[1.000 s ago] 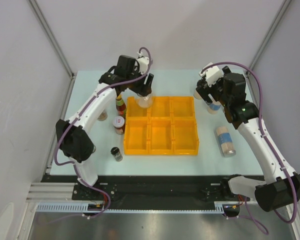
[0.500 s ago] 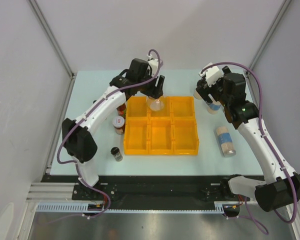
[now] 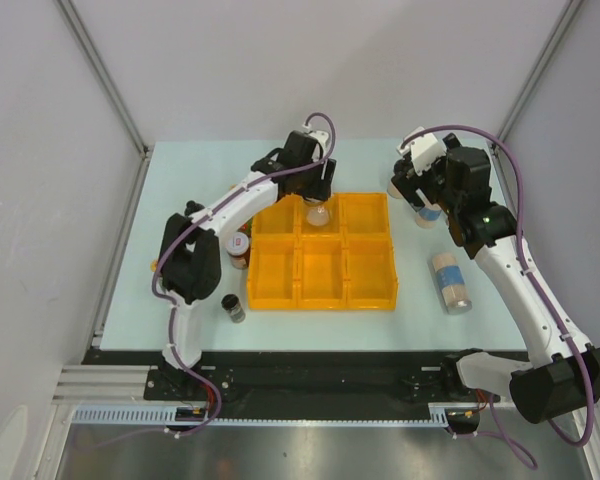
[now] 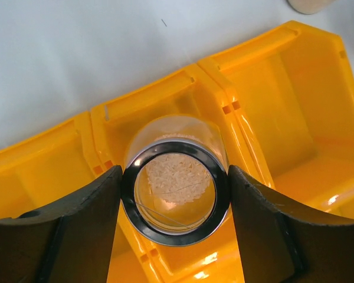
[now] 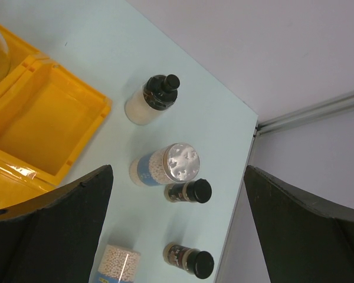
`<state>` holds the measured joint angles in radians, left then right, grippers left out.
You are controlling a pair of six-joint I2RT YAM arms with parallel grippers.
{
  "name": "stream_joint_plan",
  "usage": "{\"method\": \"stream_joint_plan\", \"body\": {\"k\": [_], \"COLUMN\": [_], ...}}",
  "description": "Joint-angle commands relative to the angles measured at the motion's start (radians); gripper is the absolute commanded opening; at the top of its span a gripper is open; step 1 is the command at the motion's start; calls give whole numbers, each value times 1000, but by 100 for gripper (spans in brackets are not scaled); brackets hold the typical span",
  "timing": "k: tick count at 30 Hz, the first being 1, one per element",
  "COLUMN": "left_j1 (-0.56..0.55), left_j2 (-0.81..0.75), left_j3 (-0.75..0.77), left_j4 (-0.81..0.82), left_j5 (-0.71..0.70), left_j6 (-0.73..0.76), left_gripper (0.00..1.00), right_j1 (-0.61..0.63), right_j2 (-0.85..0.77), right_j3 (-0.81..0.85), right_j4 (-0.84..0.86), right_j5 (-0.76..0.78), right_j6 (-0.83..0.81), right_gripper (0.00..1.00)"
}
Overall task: Organize the condiment bottles
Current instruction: Place the bottle in the storage box.
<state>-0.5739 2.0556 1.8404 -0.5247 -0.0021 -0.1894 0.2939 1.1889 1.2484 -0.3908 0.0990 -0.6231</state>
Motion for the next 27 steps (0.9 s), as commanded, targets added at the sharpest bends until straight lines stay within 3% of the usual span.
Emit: {"method": "stream_joint_plan", "body": {"k": [1,13,15,19,22,27], "left_j1": [-3,-3,-3,-3,-3,-1], "left_j2": [17,118,115,89,80,43], "left_j3": [71,89,83,45,36,42], "left_j4": [84,55,60,98,109,134], "left_j5": [-52,34,48,123,181,258], "left_j6": [-38,4,8,19,19,16], "left_gripper": [0,2,10,37,51,64], "right_j1": [10,21,21,19,19,21], "right_j2": [-17,6,6,12,17,18], "right_j3": [-3,-14,-12,-12,-12,-12], "right_j4": [27,43,44,44,43,47], "right_j5": [21,34,34,38,38,44], "right_j6": [-13,-13,-13,-15,-13,-9], "right_gripper": [100,100,100,100,100,100]}}
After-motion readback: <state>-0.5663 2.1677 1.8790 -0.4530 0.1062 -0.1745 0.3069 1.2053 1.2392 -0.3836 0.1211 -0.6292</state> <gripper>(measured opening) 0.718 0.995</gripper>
